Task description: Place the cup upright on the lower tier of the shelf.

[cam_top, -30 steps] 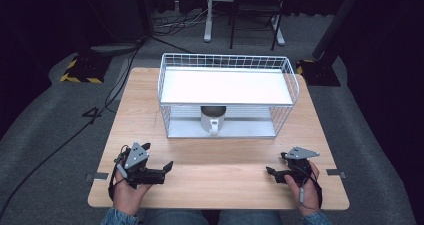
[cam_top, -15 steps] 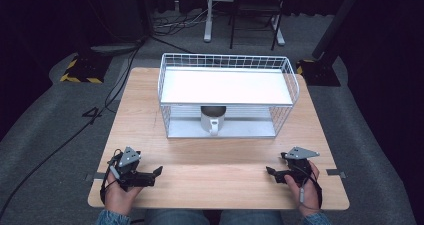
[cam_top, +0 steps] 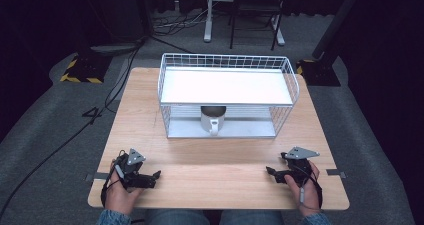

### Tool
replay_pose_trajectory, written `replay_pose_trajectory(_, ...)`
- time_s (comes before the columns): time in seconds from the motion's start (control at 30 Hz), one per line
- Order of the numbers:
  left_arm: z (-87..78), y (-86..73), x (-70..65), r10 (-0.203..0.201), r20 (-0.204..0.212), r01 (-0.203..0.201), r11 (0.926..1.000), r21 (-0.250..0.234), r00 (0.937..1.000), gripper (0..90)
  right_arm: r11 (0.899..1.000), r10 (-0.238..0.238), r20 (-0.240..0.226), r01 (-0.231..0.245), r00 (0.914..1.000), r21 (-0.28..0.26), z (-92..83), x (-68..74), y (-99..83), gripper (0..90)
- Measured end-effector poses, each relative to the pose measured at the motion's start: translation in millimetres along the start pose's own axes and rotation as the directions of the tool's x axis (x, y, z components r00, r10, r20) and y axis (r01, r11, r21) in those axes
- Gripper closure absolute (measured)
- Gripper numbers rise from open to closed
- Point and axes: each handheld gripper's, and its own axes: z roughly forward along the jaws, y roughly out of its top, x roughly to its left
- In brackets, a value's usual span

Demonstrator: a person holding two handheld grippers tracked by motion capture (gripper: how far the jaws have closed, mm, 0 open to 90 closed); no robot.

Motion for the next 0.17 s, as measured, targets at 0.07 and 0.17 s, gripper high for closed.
replay_pose_trajectory(0.07,0.0,0.0,0.0,0.000,0.000,0.000,1.0000,0.000,1.0000,0.0,1.000,0.001,0.002,-0.001,1.0000,0.001,0.1,0.0,0.2,14.6)
replay_pose_trajectory(0.17,0.0,0.0,0.0,0.000,0.000,0.000,1.0000,0.000,1.0000,0.0,1.000,0.004,0.003,-0.004,1.0000,0.006,1.3,-0.4,1.4,13.4)
